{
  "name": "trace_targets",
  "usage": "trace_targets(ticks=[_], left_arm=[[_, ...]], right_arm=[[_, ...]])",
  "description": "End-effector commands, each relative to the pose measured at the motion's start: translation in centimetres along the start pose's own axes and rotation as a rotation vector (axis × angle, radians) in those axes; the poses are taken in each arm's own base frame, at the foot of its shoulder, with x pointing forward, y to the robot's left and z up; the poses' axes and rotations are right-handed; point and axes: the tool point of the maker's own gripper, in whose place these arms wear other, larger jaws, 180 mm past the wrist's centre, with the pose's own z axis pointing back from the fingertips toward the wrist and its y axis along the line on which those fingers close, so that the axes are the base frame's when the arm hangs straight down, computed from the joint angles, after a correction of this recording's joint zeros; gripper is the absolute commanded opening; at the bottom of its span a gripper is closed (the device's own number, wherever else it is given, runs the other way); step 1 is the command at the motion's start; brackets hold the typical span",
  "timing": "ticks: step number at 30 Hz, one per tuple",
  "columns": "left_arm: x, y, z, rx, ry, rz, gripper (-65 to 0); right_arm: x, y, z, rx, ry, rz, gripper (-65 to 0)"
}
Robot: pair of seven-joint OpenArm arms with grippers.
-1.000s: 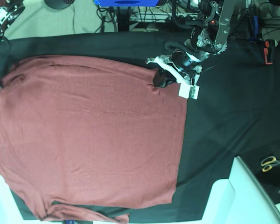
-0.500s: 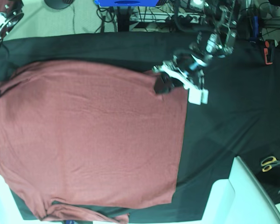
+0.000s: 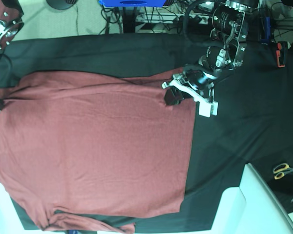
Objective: Fold the T-shirt properly
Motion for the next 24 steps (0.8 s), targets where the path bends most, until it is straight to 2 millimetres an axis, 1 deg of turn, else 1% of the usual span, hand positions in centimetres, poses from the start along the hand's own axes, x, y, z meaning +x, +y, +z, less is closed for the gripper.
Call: trace_targets(ticks=[1, 5, 8, 9, 13, 17, 19, 21, 23, 24], left_arm=[[2.2, -1.1, -0.2, -0.037, -0.058, -0.012, -65.0], [3.4, -1.4, -0.5, -0.046, -0.076, -0.023, -65.0], [3.9, -1.4, -0.9, -0.045, -0.082, -0.026, -65.0], [4.1, -1.3, -1.0, -0.044, -0.083, -0.026, -65.0], [3.7, -0.2, -1.6, -0.021, -0.063, -0.012, -65.0], [3.4, 0.7, -2.1, 0.0, -0.047, -0.003, -65.0], [3.4, 0.9, -2.1, 0.004, -0.048, -0.004, -65.0], [3.4, 1.0, -2.1, 0.006, -0.048, -0.006, -65.0], [3.7, 1.0, -2.1, 0.006, -0.055, -0.007, -65.0], [4.3, 0.8, -2.3, 0.002, -0.066, -0.012, -65.0]], right_arm=[[2.6, -0.3, 1.0, -0.005, -0.073, 0.015, -64.8], [2.8, 0.9, 0.1, 0.009, -0.068, 0.064, -64.8], [2.9, 1.4, -0.7, 0.033, -0.081, 0.046, -64.8], [2.7, 1.6, -1.1, 0.041, -0.075, 0.036, -64.8], [2.2, 1.7, -1.9, 0.057, -0.076, 0.01, -64.8], [2.4, 1.7, -1.9, 0.057, -0.088, 0.01, -64.8], [2.9, 1.7, -1.7, 0.057, -0.107, 0.014, -64.1], [3.4, 1.8, -1.6, 0.06, -0.136, 0.016, -58.1], [4.1, 1.8, -1.4, 0.058, -0.165, 0.021, -47.9], [4.7, 1.8, -1.0, 0.053, -0.184, 0.03, -42.9]])
